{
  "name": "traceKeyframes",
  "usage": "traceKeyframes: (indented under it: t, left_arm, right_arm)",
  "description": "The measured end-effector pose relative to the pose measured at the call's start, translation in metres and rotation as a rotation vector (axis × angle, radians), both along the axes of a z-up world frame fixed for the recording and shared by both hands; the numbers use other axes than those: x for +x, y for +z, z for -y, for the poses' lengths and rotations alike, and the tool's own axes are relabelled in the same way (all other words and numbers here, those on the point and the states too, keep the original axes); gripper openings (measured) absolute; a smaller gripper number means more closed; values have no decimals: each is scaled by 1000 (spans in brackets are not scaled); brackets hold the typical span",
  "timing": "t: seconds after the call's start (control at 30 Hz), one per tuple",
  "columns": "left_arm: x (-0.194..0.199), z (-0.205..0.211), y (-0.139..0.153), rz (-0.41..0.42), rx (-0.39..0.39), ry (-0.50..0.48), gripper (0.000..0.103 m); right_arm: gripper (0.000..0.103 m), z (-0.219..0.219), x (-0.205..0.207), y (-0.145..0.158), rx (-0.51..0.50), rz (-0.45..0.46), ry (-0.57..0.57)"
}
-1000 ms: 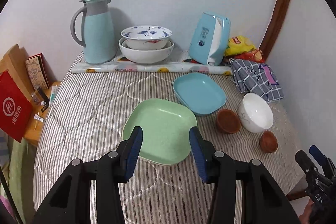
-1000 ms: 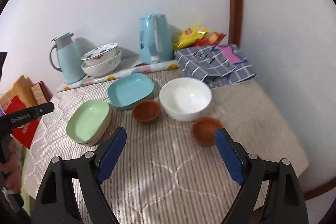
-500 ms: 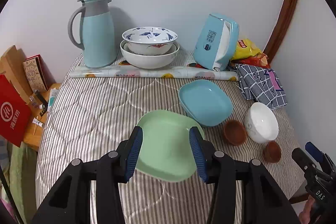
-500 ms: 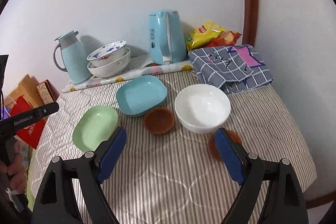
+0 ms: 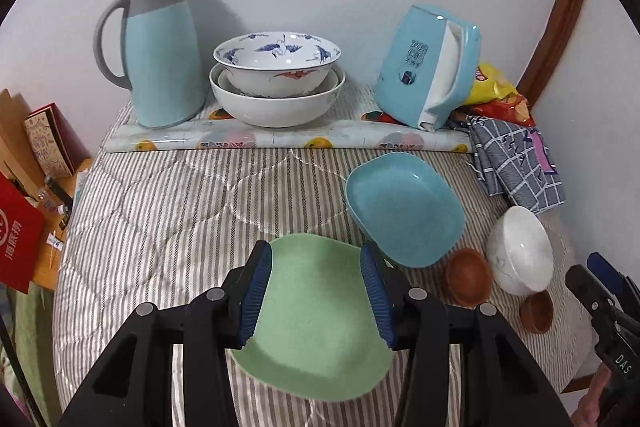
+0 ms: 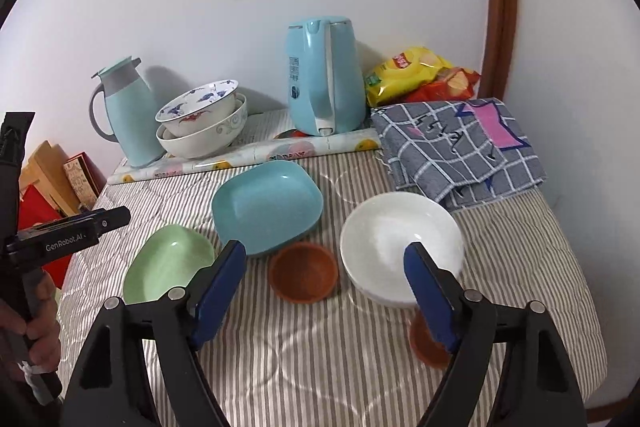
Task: Organize plates and bowls
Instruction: 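Move both grippers to the blue plate rim and close on it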
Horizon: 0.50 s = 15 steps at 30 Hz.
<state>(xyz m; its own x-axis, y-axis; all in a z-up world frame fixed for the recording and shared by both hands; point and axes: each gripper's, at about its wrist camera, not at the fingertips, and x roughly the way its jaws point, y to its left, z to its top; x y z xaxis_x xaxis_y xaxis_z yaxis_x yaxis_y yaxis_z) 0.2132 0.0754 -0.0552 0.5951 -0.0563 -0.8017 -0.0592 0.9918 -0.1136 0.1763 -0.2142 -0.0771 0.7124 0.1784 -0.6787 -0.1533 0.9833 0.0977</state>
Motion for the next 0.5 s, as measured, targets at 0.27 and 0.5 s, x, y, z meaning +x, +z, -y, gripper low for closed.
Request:
traceKeyframes:
  t: [0.27, 0.5]
  left_arm:
    - [33, 0, -19, -38, -10, -8, 44]
    - [63, 14, -35, -71, -17, -50, 44]
  right_arm:
    - [69, -22, 49, -20, -6, -36, 38]
    - [63, -36, 84, -40, -49, -61, 46]
